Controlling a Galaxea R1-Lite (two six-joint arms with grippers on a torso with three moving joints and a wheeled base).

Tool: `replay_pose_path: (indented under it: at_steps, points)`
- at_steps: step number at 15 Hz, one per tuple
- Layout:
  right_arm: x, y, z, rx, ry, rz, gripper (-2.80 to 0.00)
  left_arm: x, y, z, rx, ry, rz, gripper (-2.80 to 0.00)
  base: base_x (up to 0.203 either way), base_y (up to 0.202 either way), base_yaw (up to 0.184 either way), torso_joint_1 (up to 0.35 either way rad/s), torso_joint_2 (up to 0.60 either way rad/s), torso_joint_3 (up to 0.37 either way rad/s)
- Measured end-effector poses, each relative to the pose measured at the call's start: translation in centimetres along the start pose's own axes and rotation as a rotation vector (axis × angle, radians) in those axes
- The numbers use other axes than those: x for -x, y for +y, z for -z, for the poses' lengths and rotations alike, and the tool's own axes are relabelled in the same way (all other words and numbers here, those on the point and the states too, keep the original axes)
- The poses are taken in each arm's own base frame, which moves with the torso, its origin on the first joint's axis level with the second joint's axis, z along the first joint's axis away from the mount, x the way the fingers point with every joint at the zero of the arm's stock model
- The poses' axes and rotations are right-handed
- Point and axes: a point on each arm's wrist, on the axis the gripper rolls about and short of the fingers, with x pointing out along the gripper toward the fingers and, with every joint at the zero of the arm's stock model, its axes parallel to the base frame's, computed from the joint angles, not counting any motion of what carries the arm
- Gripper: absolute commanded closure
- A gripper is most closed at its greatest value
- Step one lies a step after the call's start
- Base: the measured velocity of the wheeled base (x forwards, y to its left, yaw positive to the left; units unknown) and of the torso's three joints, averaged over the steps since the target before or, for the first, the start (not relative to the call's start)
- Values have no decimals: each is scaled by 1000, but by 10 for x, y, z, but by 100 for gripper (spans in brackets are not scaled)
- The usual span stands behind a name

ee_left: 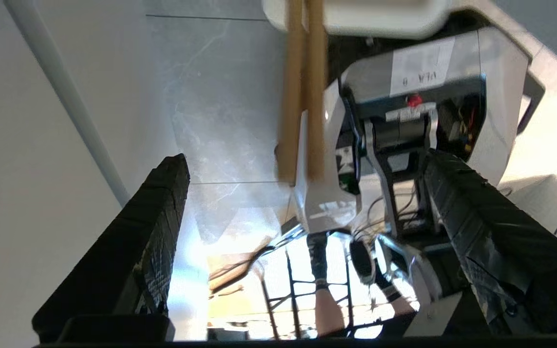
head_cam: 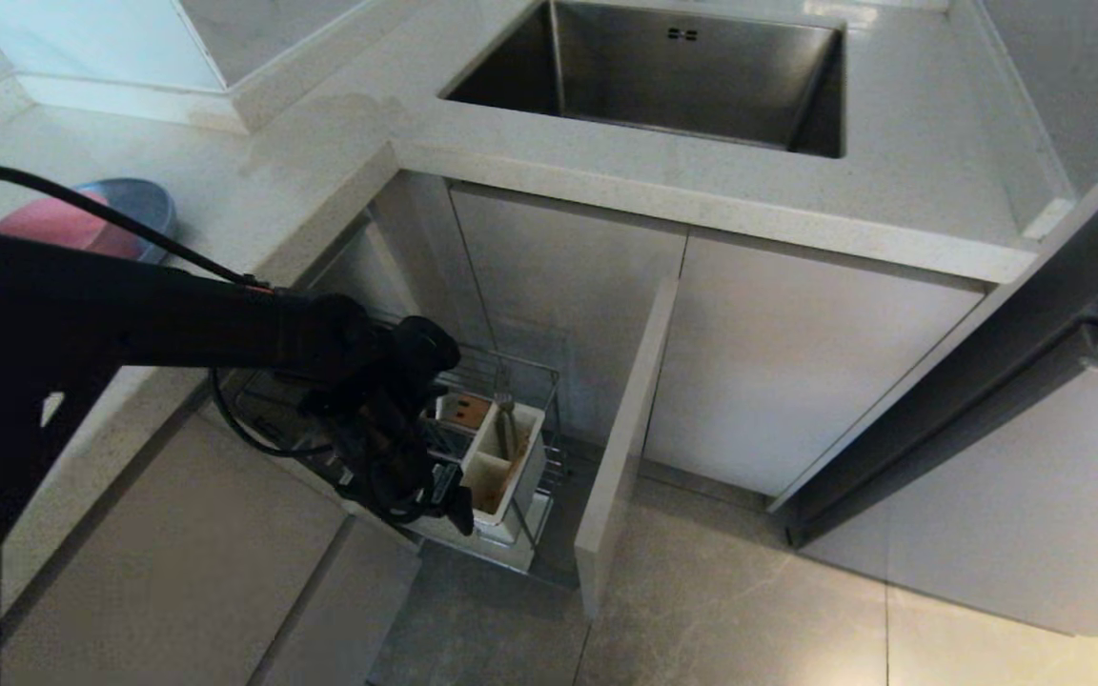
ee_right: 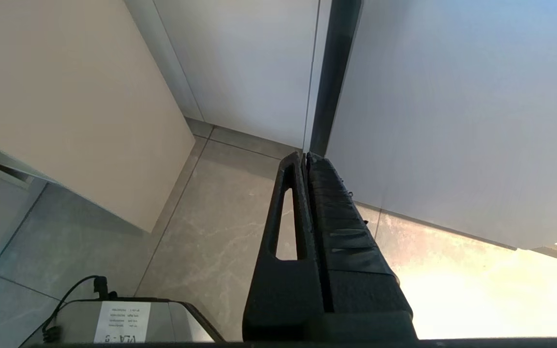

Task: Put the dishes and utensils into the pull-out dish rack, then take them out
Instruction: Take the chopsticks out of the cupboard

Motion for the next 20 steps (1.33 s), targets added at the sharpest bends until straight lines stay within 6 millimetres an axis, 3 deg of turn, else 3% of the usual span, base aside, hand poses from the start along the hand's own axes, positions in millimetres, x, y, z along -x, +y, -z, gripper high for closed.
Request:
replay_pose_path:
  at_steps: [6,12,13,20]
  points:
    - [0,0,0,0,0,0,0,-20,10,-15,69,0,-8,-280,0,0,0,0,0,0]
    - [0,0,0,0,0,0,0,-23,10,-19,69,1,-8,-280,0,0,0,0,0,0]
    - [0,0,0,0,0,0,0,-24,9,-19,69,2,-8,0,0,0,0,0,0,0]
    - [0,0,0,0,0,0,0,-24,8,-19,79,1,-5,0,0,0,0,0,0,0]
